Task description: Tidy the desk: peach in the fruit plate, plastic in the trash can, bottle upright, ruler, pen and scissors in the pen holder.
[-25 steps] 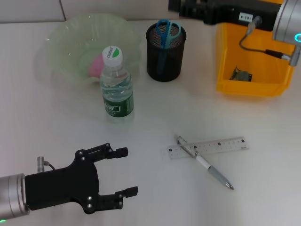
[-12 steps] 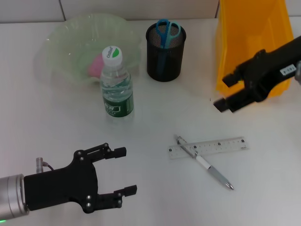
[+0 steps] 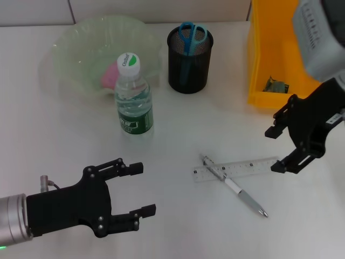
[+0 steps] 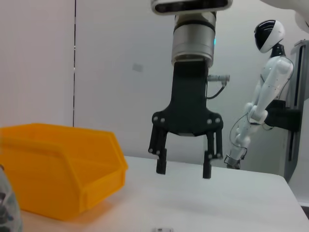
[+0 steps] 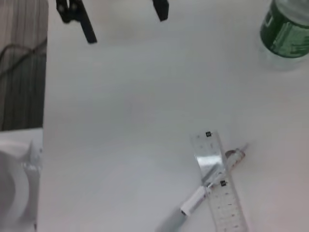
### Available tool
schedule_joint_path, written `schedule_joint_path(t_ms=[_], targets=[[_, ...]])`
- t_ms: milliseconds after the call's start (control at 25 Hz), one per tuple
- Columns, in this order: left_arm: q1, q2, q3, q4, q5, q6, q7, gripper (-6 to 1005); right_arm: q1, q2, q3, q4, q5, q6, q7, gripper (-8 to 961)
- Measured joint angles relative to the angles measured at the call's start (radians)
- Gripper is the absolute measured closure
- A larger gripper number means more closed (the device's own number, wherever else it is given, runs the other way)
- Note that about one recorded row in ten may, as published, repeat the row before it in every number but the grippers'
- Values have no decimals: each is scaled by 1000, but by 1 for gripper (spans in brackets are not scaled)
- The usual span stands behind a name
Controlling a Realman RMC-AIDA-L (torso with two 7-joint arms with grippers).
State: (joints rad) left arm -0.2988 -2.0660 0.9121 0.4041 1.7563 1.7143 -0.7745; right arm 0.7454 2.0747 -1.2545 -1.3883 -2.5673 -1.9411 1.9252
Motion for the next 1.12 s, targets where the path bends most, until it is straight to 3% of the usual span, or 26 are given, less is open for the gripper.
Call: schedule_joint_path(t_ms=[80,200,360,560,1120], targets=[[-2,-1,-7,0,0,-1,-2,200,0,2,-24,1,-5,16,-2,241],[-3,-1,-22,-1,0,10,-17,200,-3,7,-142,6,-41,84,-25,245],[-2,-1,-34,0,0,13,-37,200,-1,8,-169,23,-48,113,-72,249],[8,-3,-58,0,0,14,-31,200,-4,11,-173,31,55,178,-172,253],[1,-2,-53,7,5,19,-33,200,15,12,-269,147,194,253,-167,266]])
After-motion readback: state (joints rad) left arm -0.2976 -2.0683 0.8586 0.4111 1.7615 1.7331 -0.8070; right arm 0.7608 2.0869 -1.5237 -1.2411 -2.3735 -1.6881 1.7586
